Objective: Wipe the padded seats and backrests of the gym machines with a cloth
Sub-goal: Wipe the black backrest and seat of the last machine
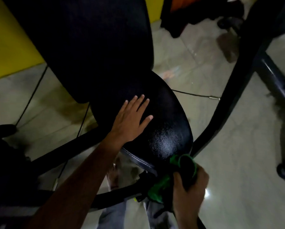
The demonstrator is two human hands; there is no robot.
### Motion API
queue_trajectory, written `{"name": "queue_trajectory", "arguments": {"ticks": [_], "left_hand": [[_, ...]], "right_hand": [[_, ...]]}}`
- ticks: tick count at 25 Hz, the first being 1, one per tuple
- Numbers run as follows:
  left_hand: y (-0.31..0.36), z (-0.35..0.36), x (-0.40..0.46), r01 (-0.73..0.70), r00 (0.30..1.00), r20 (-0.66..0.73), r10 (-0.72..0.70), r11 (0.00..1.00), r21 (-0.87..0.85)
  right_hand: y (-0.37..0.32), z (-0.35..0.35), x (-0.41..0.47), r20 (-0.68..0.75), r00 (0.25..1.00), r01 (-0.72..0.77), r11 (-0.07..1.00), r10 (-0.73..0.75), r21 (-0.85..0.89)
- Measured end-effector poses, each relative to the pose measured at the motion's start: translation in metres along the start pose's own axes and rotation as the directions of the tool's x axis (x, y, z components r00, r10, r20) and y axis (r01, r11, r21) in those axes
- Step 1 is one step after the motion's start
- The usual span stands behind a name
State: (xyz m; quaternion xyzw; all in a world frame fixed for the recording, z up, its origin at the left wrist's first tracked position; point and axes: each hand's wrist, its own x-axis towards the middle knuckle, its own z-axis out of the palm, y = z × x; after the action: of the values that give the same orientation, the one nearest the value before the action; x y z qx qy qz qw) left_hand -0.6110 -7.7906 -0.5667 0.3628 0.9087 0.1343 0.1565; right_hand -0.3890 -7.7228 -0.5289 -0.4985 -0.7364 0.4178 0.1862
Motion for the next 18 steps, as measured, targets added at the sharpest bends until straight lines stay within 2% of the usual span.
{"name": "queue_trajectory", "arguments": {"ticks": [2,4,7,9,11,16,18], "left_hand": [[-0.004,-0.005,-0.011,0.065,0.998,0.020,-0.065,0.998,-0.005],[-0.001,-0.007,-0.028,0.152,0.988,0.020,-0.151,0.988,-0.025],[0.013,-0.011,-0.044,0.262,0.965,0.013,-0.262,0.959,-0.112],[0.015,-0.014,-0.046,0.281,0.959,0.020,-0.282,0.948,-0.149],[0.010,-0.016,-0.044,0.270,0.963,0.031,-0.269,0.951,-0.152],[0.012,-0.021,-0.045,0.283,0.959,0.075,-0.274,0.947,-0.150],[0.019,-0.019,-0.049,0.304,0.953,0.061,-0.298,0.933,-0.193]], "right_hand": [[-0.018,-0.016,0.041,0.048,0.995,0.096,0.993,-0.093,-0.067],[-0.046,-0.020,0.080,0.185,0.954,0.261,0.958,-0.237,-0.116],[-0.093,-0.007,0.119,0.436,0.800,0.510,0.850,-0.412,-0.131],[-0.115,0.010,0.139,0.550,0.692,0.623,0.771,-0.467,-0.129],[-0.132,0.028,0.154,0.603,0.623,0.683,0.722,-0.498,-0.109],[-0.155,0.050,0.166,0.585,0.642,0.661,0.745,-0.495,-0.095],[-0.155,0.052,0.167,0.624,0.603,0.686,0.723,-0.497,-0.086]]}}
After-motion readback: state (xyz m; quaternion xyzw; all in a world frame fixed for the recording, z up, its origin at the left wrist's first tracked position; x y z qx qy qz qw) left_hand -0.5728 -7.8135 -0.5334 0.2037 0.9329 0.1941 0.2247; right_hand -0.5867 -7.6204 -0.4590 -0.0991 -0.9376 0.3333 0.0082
